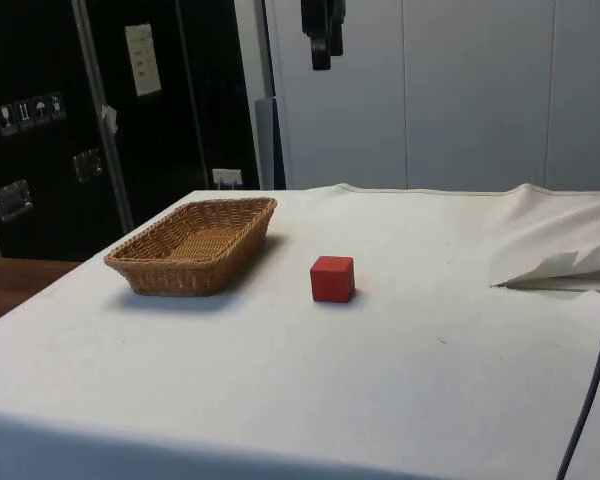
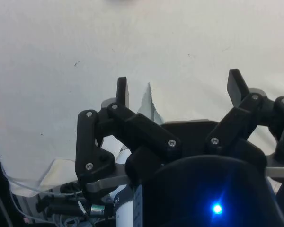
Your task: Pick up the cube and place it into the basket.
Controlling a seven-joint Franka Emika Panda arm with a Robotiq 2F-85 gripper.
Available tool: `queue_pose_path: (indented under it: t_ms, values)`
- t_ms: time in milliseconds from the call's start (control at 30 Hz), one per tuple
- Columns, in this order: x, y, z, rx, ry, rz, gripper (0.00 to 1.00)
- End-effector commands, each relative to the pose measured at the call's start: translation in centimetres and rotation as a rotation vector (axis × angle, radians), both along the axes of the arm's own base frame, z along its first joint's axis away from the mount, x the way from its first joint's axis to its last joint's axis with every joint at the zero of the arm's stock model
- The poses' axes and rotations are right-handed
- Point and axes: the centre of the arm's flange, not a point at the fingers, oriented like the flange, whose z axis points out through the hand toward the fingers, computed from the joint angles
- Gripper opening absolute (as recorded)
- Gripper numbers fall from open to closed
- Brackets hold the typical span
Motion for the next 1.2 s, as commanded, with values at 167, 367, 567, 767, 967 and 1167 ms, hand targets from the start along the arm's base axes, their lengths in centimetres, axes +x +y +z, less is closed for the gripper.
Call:
queue_pose_path:
  t_ms: [167,367,567,767,967,1167]
  values:
    - [0.1,0.0,-0.1,0.000,0.005,-0.027,1.00]
    - [0.0,0.0,-0.2,0.001,0.006,-0.062,1.00]
    - [0.0,0.0,-0.2,0.002,0.002,-0.088,1.00]
    - [0.0,0.1,-0.5,0.003,0.006,-0.113,1.00]
    - [0.1,0.1,-1.3,0.005,0.010,-0.124,1.00]
    - [0.2,0.2,-2.4,0.008,0.008,-0.134,1.00]
